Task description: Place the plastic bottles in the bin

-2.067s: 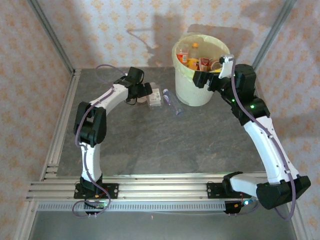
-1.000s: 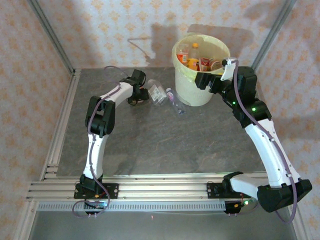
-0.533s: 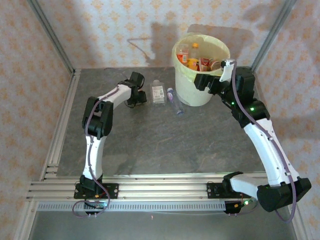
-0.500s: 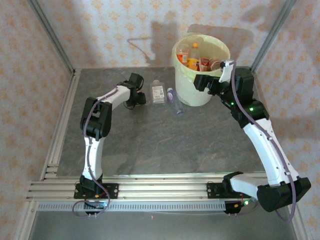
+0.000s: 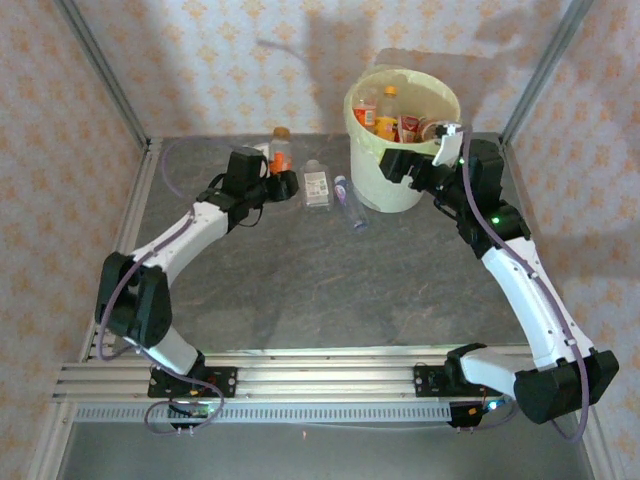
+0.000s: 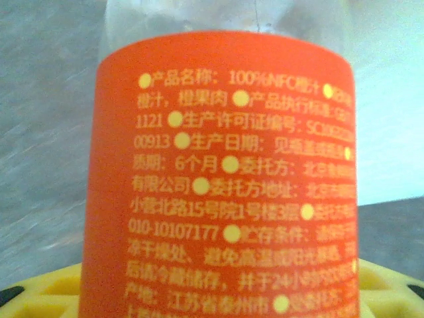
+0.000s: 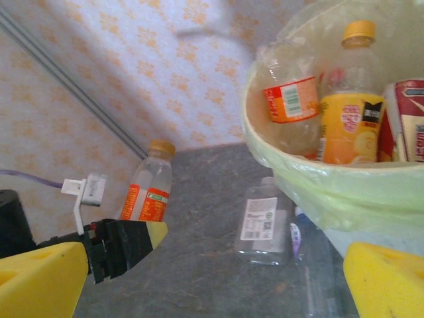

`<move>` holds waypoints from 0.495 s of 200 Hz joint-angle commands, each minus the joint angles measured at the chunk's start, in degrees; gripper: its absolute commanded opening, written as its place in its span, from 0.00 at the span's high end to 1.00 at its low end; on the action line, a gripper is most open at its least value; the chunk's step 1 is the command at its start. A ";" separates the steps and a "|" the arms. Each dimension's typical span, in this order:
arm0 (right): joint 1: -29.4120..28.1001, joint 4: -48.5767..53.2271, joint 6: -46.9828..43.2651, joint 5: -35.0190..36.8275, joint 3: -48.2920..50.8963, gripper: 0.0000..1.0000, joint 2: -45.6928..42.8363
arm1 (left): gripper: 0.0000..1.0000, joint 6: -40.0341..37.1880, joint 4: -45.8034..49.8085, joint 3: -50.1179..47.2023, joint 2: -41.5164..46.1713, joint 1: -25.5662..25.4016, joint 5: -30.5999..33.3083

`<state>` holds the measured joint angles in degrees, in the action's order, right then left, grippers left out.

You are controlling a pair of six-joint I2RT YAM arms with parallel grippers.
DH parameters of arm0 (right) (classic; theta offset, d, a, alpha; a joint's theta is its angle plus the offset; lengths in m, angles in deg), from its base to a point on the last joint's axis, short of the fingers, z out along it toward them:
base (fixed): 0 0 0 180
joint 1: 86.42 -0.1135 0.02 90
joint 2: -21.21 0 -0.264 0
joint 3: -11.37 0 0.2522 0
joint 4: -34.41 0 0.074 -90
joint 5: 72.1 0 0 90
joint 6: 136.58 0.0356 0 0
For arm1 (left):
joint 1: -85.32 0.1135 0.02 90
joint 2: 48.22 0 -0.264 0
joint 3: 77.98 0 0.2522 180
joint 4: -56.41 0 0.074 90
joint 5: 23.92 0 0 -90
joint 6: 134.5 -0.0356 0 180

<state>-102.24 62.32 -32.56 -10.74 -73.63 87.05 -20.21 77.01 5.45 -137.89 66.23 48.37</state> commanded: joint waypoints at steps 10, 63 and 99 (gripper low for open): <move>-0.50 -7.04 6.10 -8.07 0.16 0.01 0.59 | 0.64 0.32 -10.51 -1.82 3.92 -1.03 -14.31; -3.60 -9.00 10.64 -16.20 -3.44 0.01 4.63 | 0.64 7.02 -22.45 -2.96 6.32 -4.36 -29.05; -7.20 -7.77 11.78 -19.05 -8.11 0.01 8.89 | 0.65 2.06 -17.52 -0.57 7.59 -7.25 -31.36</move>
<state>-107.31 56.31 -22.46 -26.61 -77.19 94.35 -15.81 60.53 2.45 -133.43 60.35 21.90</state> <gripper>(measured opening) 0.992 0.584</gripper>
